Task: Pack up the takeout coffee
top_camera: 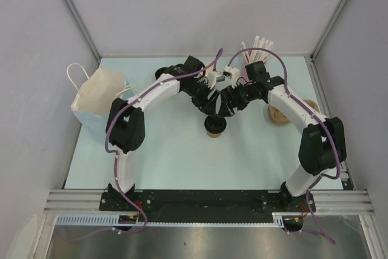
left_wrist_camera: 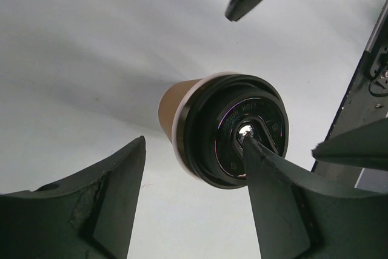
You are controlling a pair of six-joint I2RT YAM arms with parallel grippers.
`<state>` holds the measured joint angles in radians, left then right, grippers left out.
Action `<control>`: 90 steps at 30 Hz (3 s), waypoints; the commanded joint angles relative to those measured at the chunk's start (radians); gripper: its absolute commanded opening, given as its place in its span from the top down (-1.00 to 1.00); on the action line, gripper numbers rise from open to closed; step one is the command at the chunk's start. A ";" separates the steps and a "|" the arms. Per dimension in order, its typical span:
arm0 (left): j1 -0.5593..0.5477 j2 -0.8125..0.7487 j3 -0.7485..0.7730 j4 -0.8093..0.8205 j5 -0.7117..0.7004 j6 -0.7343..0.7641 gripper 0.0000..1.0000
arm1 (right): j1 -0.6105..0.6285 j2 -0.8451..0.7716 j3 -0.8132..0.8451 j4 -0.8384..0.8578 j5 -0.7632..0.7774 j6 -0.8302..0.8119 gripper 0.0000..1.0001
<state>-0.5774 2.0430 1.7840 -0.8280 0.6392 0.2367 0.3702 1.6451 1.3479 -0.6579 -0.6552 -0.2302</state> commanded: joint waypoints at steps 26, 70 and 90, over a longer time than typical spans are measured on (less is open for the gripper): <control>0.169 -0.291 -0.213 0.053 0.040 0.021 -0.52 | 0.007 0.219 0.074 0.034 -0.078 0.106 -0.80; 0.140 -0.291 -0.281 0.125 0.034 -0.025 -0.52 | -0.031 0.239 0.073 -0.045 -0.176 0.051 -0.44; 0.048 -0.231 -0.304 0.147 -0.012 -0.027 -0.51 | 0.013 0.317 0.073 -0.042 0.020 0.068 0.21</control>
<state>-0.5076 1.8019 1.4845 -0.7113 0.6285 0.2176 0.3653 1.9003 1.4296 -0.6945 -0.8028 -0.1307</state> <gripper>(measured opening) 0.757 0.431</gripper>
